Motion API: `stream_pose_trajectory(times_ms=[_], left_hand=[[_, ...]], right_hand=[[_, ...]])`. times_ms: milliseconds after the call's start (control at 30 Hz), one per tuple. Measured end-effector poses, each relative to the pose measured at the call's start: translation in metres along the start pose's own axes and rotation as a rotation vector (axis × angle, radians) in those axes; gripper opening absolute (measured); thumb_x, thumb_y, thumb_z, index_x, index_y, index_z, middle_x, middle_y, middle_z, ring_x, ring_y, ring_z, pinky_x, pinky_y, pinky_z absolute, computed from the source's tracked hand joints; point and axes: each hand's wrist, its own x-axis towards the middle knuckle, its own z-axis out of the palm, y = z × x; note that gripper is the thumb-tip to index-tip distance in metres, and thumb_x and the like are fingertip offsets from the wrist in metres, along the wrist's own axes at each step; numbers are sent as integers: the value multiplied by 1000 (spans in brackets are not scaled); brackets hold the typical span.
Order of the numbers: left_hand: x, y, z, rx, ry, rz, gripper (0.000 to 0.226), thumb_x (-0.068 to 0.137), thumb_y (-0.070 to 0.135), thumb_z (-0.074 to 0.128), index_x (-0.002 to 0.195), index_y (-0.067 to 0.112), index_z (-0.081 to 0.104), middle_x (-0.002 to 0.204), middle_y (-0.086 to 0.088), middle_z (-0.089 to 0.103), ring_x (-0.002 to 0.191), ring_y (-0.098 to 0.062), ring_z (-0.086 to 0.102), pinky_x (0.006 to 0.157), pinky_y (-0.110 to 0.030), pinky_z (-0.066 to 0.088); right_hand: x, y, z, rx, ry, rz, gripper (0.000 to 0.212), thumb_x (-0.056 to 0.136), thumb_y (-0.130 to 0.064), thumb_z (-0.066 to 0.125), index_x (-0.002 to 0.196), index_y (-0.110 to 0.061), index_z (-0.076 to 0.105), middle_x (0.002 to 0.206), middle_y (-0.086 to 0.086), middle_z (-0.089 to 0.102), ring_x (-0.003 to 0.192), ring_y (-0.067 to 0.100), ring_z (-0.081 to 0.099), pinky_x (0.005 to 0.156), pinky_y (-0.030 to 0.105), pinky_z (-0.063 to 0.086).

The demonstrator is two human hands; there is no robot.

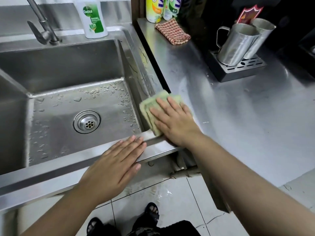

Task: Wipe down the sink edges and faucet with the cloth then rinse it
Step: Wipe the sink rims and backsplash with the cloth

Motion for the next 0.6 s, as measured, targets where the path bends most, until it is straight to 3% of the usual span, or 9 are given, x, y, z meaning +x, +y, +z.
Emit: stream_pose_trajectory(times_ms=[133,233,333,467,600], left_hand=[[15,-2,-13,-59,28,2,48,97,44,26,133,22,48,139,9,48,130,-8,36,101,-26,27],[45,-12,-19,-144,0,-10,51,96,51,19,138,31,39,143,13,42,133,-6,32,102,-30,29],[82,-29,-21,-216,-69,88,61,93,57,6,146,30,20,155,12,16,143,-1,4,115,-29,11],[116,-46,-26,-120,-163,269,60,91,55,5,145,28,3,153,13,-5,139,3,-17,111,-21,-18],[122,-55,-13,-156,-129,329,60,94,53,7,147,26,7,155,8,-3,141,-1,-14,111,-21,-17]], right_hand=[[107,18,-21,-17,-94,-7,48,100,-43,22,147,-43,13,159,-7,-10,145,20,-12,114,45,-6],[157,14,-29,-61,-104,13,48,100,-42,20,147,-41,12,159,-4,-11,145,24,-13,114,47,-6],[154,18,-29,-58,-115,-30,48,100,-42,21,147,-41,11,159,-6,-10,145,23,-13,114,46,-6],[114,31,-29,-66,-173,-122,48,101,-41,20,148,-40,8,159,-7,-12,145,20,-14,115,43,-5],[121,31,-33,-22,-226,-110,47,101,-42,20,147,-42,8,157,-11,-15,144,16,-18,114,40,-9]])
